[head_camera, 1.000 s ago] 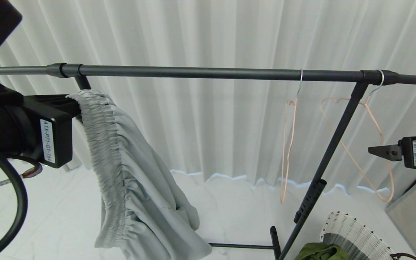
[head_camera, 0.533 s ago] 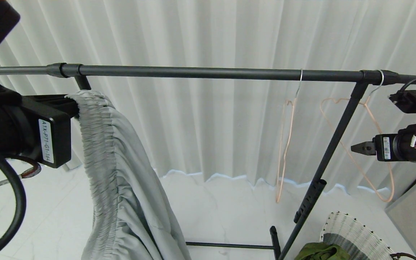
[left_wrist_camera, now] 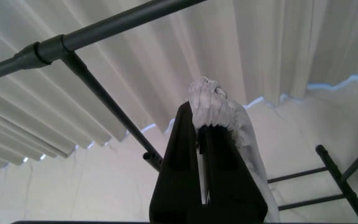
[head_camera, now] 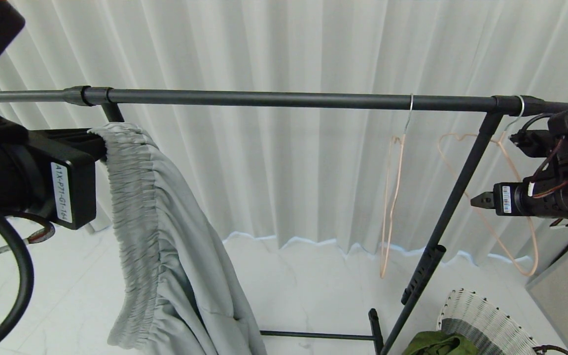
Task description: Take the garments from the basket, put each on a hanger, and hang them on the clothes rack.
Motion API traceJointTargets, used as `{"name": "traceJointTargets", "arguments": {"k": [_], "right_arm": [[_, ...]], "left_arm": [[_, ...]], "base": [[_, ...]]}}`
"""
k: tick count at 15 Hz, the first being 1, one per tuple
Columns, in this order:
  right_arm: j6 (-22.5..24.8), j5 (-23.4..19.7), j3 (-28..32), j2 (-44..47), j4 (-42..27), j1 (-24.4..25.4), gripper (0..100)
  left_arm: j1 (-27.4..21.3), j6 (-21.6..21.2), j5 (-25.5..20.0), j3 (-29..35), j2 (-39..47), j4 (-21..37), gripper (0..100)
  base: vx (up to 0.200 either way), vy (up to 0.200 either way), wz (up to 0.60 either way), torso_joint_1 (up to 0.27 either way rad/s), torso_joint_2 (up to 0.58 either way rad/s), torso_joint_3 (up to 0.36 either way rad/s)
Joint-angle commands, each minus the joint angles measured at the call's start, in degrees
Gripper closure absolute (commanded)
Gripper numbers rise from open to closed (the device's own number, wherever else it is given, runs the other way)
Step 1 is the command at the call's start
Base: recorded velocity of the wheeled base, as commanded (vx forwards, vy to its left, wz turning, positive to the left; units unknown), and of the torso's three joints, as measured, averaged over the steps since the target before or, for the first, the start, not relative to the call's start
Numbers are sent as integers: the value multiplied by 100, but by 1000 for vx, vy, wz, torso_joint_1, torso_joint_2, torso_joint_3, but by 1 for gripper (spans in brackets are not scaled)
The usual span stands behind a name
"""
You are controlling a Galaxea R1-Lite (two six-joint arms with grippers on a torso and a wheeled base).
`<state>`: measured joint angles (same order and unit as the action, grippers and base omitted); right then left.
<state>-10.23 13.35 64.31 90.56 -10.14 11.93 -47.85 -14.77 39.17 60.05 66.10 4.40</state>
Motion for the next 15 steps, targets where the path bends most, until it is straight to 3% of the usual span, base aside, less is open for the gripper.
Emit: {"name": "traceJointTargets", "arguments": {"k": [1, 15], "right_arm": [[-6, 1, 3, 67, 30, 2, 100], [-14, 10, -67, -786, -23, -7, 100]], "left_arm": [[-5, 1, 3, -2, 0, -1, 100], [-5, -8, 3, -99, -36, -1, 100]], "base": [[0, 0, 0, 0, 0, 0], [0, 0, 0, 0, 0, 0]]}}
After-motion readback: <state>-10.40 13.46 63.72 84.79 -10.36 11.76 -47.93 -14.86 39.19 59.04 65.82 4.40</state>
